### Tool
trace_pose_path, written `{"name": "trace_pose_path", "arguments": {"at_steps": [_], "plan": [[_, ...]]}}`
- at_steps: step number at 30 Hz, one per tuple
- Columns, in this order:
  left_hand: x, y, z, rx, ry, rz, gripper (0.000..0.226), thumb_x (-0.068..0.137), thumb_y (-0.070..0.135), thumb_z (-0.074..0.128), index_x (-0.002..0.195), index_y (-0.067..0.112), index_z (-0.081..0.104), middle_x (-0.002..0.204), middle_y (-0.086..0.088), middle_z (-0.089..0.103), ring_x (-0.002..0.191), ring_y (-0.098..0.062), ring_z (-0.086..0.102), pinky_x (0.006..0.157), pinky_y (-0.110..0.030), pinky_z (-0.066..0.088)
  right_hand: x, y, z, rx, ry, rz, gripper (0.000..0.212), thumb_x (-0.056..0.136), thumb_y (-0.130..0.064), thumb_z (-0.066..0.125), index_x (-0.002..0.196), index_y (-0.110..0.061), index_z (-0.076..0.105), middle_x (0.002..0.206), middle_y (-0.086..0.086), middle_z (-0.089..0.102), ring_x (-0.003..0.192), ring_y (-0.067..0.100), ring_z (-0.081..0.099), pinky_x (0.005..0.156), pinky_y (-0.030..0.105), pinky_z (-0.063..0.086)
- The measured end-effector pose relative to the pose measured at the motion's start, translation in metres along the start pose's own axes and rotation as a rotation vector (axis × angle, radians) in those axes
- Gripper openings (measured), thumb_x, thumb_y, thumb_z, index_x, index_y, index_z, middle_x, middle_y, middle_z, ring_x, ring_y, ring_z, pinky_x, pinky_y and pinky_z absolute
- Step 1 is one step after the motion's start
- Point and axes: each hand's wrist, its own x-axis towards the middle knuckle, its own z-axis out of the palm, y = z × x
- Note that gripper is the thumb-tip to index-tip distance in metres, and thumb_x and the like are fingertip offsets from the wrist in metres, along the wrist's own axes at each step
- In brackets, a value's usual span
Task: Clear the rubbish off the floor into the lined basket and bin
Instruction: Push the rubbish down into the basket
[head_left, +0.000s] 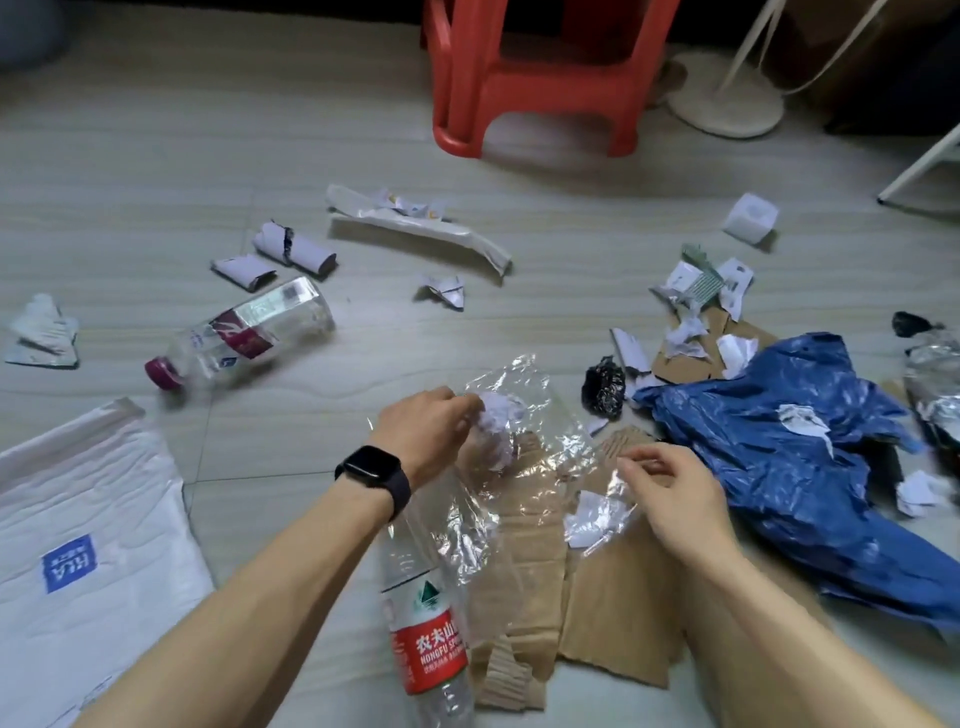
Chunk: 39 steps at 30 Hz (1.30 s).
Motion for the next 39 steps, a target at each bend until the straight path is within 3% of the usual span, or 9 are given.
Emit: {"name": "trace_pose_path", "arguments": {"at_steps": [3,8,13,18,21,25,30,35,39], "plan": [[-0.017,0.005,-0.017,-0.057,0.075,-0.003,0.027,0.097,0.034,0.047,0.121,0.041,0.057,0.108,0.005,0.065,0.096,-0.025,0.062,0.065,-0.03,0.042,-0.011,0.027,-0.027,-0.027,0.091,0.066,0.009,0.087,-0.032,0.072,0.083,-0.038,0.068,0.105,-0.014,0.064,0.096,0.005,0.061,0.081,0.025,0.043],[-0.043,0.016,-0.028,0.013,0.024,0.024,0.029,0.099,0.037,0.046,0.125,0.044,0.056,0.111,0.009,0.062,0.095,-0.02,0.062,0.063,-0.028,0.046,-0.031,0.062,-0.01,-0.448,-0.212,0.094,0.001,0.086,-0.035,0.072,0.086,-0.035,0.073,0.144,-0.007,0.046,0.132,0.021,0.036,0.112,0.038,0.027],[-0.062,0.016,-0.028,0.125,-0.059,0.006,0.03,0.099,0.037,0.044,0.127,0.043,0.054,0.115,0.009,0.062,0.096,-0.021,0.062,0.064,-0.03,0.05,-0.04,0.043,0.03,-0.276,-0.261,-0.076,0.004,0.09,-0.039,0.066,0.091,-0.042,0.068,0.146,-0.009,0.048,0.14,0.019,0.029,0.114,0.042,0.025],[-0.071,0.023,-0.022,0.131,-0.103,-0.007,0.03,0.099,0.034,0.045,0.127,0.041,0.054,0.114,0.007,0.063,0.097,-0.02,0.061,0.07,-0.033,0.054,-0.035,0.034,0.052,-0.44,-0.278,-0.1,0.008,0.091,-0.039,0.065,0.096,-0.038,0.072,0.158,-0.004,0.03,0.147,0.024,0.016,0.12,0.046,0.015],[-0.072,0.033,-0.006,0.15,-0.141,-0.011,0.029,0.099,0.031,0.044,0.125,0.038,0.056,0.113,0.005,0.063,0.095,-0.02,0.061,0.071,-0.033,0.054,-0.039,0.04,0.055,-0.464,-0.269,-0.109,0.011,0.095,-0.028,0.06,0.101,-0.029,0.069,0.147,0.0,0.042,0.138,0.028,0.027,0.114,0.042,0.03],[-0.069,0.041,0.017,0.207,-0.237,-0.044,0.029,0.099,0.022,0.042,0.118,0.037,0.059,0.11,0.002,0.062,0.092,-0.021,0.062,0.072,-0.033,0.053,-0.048,0.045,0.055,-0.413,-0.277,-0.143,0.013,0.095,-0.019,0.057,0.103,-0.023,0.066,0.112,0.002,0.06,0.107,0.023,0.054,0.095,0.034,0.044],[-0.08,0.022,0.03,0.308,-0.431,-0.057,0.027,0.099,0.022,0.043,0.12,0.032,0.056,0.112,0.0,0.065,0.096,-0.021,0.065,0.074,-0.029,0.051,-0.047,0.053,0.035,0.036,-0.157,0.052,0.016,0.092,-0.019,0.065,0.091,-0.035,0.067,0.089,-0.015,0.069,0.077,-0.004,0.064,0.068,0.014,0.05],[-0.088,-0.003,0.019,0.335,-0.518,-0.169,0.027,0.096,0.027,0.04,0.117,0.033,0.057,0.116,-0.004,0.066,0.101,-0.027,0.065,0.08,-0.034,0.052,0.0,0.037,0.014,0.257,0.102,0.17,0.022,0.087,-0.027,0.073,0.104,-0.035,0.062,0.101,-0.015,0.066,0.094,0.006,0.063,0.083,0.027,0.049],[-0.073,0.012,0.016,0.338,-0.351,-0.149,0.027,0.096,0.021,0.036,0.115,0.03,0.054,0.111,-0.004,0.064,0.094,-0.028,0.065,0.066,-0.034,0.045,0.047,0.022,0.016,0.015,0.067,0.112,0.029,0.088,-0.024,0.07,0.116,-0.025,0.064,0.113,-0.001,0.066,0.104,0.018,0.059,0.086,0.027,0.041]]}}
